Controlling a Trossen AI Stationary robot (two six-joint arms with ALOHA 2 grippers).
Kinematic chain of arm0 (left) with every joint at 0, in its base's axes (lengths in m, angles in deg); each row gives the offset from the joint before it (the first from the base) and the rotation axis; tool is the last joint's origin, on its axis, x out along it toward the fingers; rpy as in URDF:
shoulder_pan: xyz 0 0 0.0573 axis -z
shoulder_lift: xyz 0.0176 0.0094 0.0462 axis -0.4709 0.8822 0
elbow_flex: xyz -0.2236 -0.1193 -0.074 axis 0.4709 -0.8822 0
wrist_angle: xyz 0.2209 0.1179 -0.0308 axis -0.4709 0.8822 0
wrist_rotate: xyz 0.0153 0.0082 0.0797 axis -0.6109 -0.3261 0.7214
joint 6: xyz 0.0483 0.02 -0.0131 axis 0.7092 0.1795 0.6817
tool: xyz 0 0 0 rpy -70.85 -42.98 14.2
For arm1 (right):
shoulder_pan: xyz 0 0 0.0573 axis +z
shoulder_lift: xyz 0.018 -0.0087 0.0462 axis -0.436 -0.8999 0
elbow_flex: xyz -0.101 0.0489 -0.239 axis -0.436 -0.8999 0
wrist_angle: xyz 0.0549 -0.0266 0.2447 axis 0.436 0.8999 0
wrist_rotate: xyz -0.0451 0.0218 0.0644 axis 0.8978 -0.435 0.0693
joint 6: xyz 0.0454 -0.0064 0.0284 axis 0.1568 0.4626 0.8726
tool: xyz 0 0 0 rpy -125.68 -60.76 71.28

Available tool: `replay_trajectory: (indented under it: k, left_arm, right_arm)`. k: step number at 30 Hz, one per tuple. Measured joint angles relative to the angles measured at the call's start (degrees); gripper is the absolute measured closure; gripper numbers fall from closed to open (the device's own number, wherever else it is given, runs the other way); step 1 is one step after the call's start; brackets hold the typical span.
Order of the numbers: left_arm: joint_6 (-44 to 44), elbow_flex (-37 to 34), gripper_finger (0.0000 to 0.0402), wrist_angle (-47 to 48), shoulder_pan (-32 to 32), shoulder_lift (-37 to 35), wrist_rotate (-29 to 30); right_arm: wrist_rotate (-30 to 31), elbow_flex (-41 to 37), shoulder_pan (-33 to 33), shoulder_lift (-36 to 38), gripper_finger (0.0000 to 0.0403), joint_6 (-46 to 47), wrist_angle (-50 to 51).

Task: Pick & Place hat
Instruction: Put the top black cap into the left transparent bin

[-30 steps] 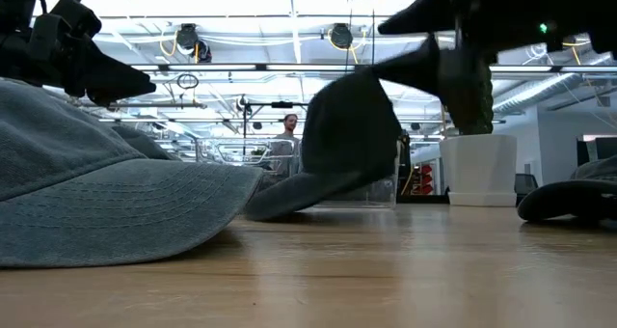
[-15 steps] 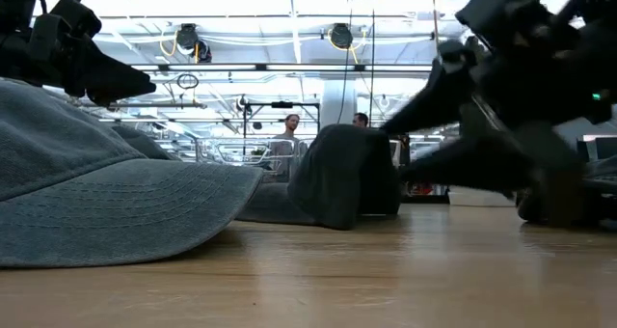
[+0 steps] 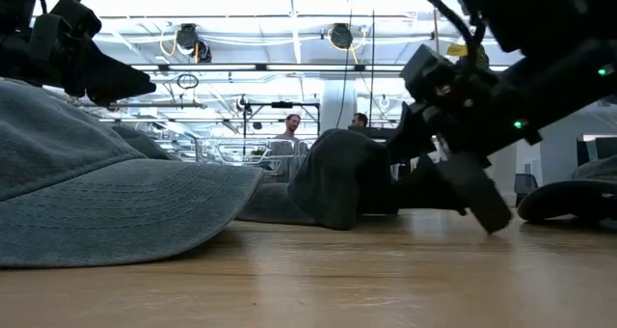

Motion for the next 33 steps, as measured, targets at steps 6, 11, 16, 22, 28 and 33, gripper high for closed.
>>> replay_trajectory:
  k: [6,11,16,22,28,33]
  left_arm:
    - [-0.01,0.00,0.0210,0.02,0.00,0.00,0.00]
    - [0.00,0.00,0.0210,0.02,0.04,0.00,0.00]
    - [0.00,0.00,0.0210,0.02,0.02,0.00,0.00]
    - [-0.01,0.00,0.0210,0.00,0.02,0.00,0.01]
    - [-0.01,0.00,0.0210,0.02,0.02,0.00,0.00]
    - [-0.01,0.00,0.0210,0.01,0.00,0.00,0.00]
  right_arm:
    - [3.03,-0.09,-3.39,-0.07,0.0120,-3.33,-2.30]
    - [2.98,-0.16,-3.14,-0.17,0.0133,-8.40,-5.77]
    - [4.16,-0.23,-1.31,-0.27,0.0183,-19.18,-16.89]
    - [1.05,-0.21,-0.62,-0.26,0.0267,-23.80,-21.53]
    - [0.95,-0.20,-1.96,-0.26,0.0332,-21.58,-15.06]
    - [0.90,-0.20,-3.63,-0.24,0.0346,-21.06,-10.75]
